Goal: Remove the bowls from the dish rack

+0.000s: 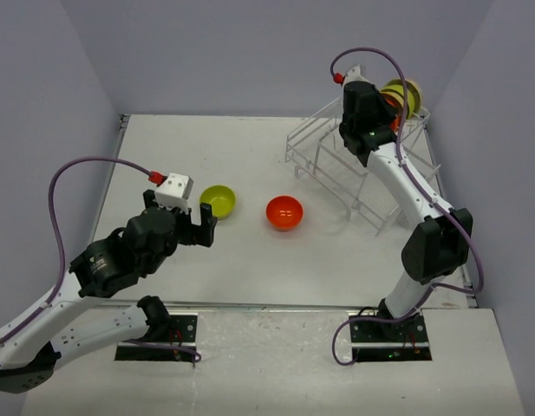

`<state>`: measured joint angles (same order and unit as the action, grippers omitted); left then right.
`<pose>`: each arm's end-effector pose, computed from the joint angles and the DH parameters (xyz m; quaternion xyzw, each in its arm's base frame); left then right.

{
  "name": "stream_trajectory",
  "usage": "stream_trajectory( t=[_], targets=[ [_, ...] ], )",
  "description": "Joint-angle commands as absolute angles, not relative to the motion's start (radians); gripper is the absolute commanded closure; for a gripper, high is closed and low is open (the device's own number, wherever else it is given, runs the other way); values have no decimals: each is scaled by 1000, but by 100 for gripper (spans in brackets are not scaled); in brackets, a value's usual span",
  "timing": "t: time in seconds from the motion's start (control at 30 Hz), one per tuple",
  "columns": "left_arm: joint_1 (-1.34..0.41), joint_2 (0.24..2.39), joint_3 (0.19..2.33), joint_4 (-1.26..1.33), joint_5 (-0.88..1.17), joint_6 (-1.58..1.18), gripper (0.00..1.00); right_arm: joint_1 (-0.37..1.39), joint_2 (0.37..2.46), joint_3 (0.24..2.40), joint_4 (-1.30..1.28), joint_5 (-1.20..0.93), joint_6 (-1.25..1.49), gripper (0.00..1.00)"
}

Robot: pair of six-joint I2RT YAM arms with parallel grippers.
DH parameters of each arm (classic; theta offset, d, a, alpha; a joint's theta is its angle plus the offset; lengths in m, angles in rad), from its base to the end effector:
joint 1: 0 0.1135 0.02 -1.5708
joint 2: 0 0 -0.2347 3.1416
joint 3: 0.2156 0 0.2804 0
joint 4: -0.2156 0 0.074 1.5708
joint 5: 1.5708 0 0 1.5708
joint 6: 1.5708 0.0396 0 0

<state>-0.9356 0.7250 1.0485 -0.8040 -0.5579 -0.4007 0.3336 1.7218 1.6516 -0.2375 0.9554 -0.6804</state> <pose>0.1239 -0.1328 0.3634 0.0795 0.8305 -0.1240 0.5372 0.4122 0.1086 0.3568 -0.1107 0.7584 -0.4560 0.4524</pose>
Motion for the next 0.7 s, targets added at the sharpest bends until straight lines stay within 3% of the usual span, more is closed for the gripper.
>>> stream_trajectory(
  t=[0.0, 0.67],
  targets=[
    [-934, 730, 1049, -790, -627, -396, 0, 365, 1661, 1637, -156, 976, -698, 100],
    [-933, 836, 1071, -729, -670, -457, 0, 405, 1543, 1628, -18, 1046, -795, 100]
  ],
)
